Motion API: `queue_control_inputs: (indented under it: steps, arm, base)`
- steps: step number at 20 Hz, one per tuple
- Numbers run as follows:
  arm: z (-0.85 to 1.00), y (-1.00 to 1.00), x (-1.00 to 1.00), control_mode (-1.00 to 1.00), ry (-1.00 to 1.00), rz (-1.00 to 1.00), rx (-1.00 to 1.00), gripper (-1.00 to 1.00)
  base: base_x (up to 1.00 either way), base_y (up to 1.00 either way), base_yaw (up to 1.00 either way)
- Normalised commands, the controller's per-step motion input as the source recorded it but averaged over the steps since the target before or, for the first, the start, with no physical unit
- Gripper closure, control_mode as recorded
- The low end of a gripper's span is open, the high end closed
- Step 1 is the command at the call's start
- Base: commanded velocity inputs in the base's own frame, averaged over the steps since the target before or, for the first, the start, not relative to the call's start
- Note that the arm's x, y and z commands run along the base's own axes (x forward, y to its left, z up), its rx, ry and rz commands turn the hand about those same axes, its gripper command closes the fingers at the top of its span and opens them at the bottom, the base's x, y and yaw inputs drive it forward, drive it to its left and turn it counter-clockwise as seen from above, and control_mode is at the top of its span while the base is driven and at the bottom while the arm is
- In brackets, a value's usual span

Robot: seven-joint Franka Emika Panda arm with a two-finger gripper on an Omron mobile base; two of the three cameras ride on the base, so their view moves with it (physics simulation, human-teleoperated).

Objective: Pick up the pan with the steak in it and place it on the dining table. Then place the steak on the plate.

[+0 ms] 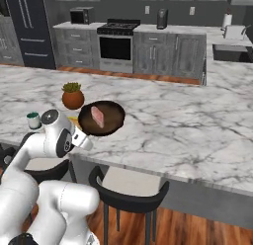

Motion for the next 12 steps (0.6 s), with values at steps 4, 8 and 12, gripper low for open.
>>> queue_control_inputs:
  steps: [4,8,12]
  arm:
    - [-0.33,0.00,0.16,-1.00,0.07,0.01,-0.01,1.00]
    - [-0.17,0.01,0.08,-1.00,0.10,0.02,-0.01,1.00]
    - [-0.19,0.00,0.13,-1.00,0.09,0.00,-0.01,1.00]
  base:
    - [0.00,0.00,0.00]
    - [0.00,0.00,0.00]
    - [0.00,0.00,0.00]
